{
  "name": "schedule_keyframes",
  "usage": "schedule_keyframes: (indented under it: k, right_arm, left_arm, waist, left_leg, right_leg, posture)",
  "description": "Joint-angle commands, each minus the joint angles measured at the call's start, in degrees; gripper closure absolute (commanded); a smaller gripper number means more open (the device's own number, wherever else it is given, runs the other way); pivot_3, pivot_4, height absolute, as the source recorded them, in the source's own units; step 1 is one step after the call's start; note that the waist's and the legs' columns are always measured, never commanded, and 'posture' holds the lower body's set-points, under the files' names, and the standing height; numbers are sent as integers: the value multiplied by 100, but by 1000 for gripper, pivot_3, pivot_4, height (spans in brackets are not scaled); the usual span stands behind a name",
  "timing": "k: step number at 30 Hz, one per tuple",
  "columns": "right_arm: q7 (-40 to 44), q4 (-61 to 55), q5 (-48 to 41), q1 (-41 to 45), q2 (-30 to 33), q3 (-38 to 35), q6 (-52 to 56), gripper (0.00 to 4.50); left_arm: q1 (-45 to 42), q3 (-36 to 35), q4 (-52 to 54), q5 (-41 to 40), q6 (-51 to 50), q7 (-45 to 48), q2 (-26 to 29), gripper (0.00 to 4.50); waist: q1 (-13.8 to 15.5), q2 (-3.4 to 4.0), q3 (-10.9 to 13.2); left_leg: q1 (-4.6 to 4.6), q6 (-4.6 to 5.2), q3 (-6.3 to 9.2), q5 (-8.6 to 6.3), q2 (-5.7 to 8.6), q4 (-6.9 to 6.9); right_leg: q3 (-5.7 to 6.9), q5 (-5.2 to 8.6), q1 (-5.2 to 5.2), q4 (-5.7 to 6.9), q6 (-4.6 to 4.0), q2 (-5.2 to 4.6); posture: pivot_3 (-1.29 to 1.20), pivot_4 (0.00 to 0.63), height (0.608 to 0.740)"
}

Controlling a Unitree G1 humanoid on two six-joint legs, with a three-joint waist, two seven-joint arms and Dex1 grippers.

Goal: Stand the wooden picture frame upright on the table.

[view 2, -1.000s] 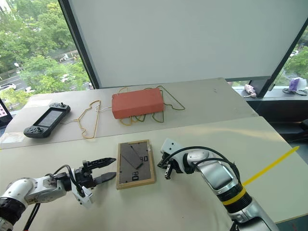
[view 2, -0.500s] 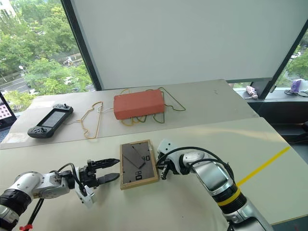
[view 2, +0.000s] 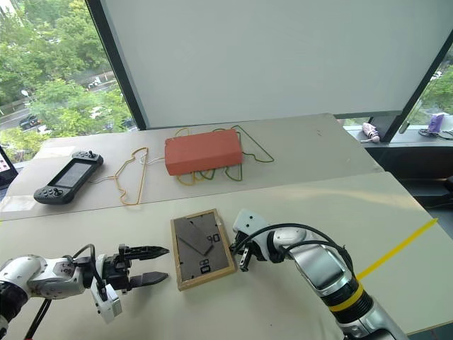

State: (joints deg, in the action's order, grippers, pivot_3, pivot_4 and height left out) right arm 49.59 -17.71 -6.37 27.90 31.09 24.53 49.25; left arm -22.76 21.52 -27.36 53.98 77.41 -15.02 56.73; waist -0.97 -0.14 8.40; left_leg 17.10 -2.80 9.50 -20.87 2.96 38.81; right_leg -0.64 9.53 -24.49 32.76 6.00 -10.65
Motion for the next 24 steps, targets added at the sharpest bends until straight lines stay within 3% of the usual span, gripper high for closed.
schedule_keyframes:
  k: [1, 15, 18, 24]
  right_arm:
    - [165, -303, -223, -84, -118, 519, 453, 4500]
    - [-140, -180, -238, 80, -456, 449, 798, 4500]
    - [-137, -107, -201, 27, -321, 422, 731, 4500]
    - [-198, 89, -201, 29, -129, 149, 603, 4500]
  left_arm:
    - [-130, 80, 56, -93, -83, 341, -198, 253]
    - [-141, -38, 25, -308, 135, 631, -516, 253]
    - [-132, 0, -48, -357, 167, 755, -492, 985]
    - [-65, -66, -13, -333, 168, 847, -492, 3003]
  waist:
    - [-10, 0, 0]
    - [-64, 0, 0]
    - [-83, 0, 0]
    - [-60, -3, -2]
  left_leg:
    - [0, 0, 0, 0, -1, 0]
    - [-14, 0, -1, 0, -3, 6]
    - [-13, 0, -1, 0, -5, 5]
    - [-8, 0, 0, 0, -4, 6]
  right_leg:
    - [0, 0, 0, 1, 0, 0]
    - [-1, 0, 2, 26, -1, 2]
    - [-1, 0, 0, 27, -1, 4]
    - [-1, 0, -1, 18, -1, 3]
  posture:
    - [0, 150, 740]
    - [0, 150, 740]
    - [0, 150, 740]
    - [0, 150, 740]
